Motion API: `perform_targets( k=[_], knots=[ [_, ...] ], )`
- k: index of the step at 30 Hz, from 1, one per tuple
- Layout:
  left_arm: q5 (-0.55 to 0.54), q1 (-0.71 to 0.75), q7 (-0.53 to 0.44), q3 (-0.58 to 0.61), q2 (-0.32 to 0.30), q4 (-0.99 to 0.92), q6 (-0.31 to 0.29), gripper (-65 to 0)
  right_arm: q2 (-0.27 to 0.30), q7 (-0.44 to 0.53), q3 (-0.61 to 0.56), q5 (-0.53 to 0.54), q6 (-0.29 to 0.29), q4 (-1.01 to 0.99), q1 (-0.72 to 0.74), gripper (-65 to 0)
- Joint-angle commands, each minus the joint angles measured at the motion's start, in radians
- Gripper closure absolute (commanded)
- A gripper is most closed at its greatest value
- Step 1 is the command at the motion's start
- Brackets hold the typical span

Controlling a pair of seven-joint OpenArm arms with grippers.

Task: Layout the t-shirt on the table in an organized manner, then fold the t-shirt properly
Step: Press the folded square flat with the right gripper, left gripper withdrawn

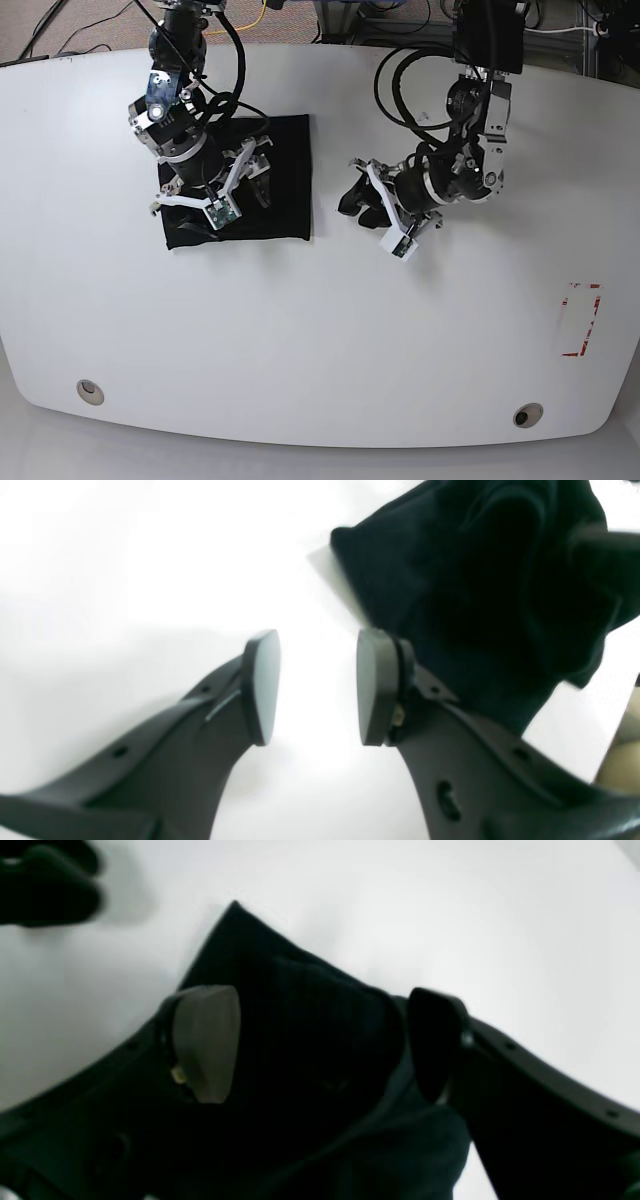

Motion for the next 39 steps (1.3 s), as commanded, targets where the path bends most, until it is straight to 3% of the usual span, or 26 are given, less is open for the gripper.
perform_targets(
  k=[1,8,17,21,24,39],
  knots=[
    [-0.017,-0.018,-0.019,-0.008,-0.008,0.020,-0.006,-23.7,-0.017,0.096,-0.006,-0.042,0.001,-0.018,0.007,-50.4],
    [-0.017,-0.018,-0.019,-0.008,-0.019,0.022,-0.006,-23.7,-0.010,0.179,-0.010,-0.082,-0.004,-0.066,0.003,-50.4],
    [-0.017,-0.015,-0.019,-0.008,-0.019,0.020,-0.007,-23.7,-0.009,0.217,-0.009,-0.085,-0.142,-0.075,0.000,-50.3],
    [-0.017,-0.013,-0.019,-0.010,-0.019,0.020,-0.007,-23.7,0.022,0.257,-0.012,-0.085,-0.228,-0.112,-0.008,-50.3],
    [-0.017,-0.013,-0.018,-0.010,-0.019,0.020,-0.007,-23.7,0.031,0.291,-0.013,-0.085,-0.260,-0.122,-0.027,-50.3],
    [-0.014,-0.013,-0.018,-0.005,-0.019,0.015,-0.007,-23.7,0.011,0.339,-0.073,-0.113,-0.334,-0.119,-0.100,-50.3]
  ],
)
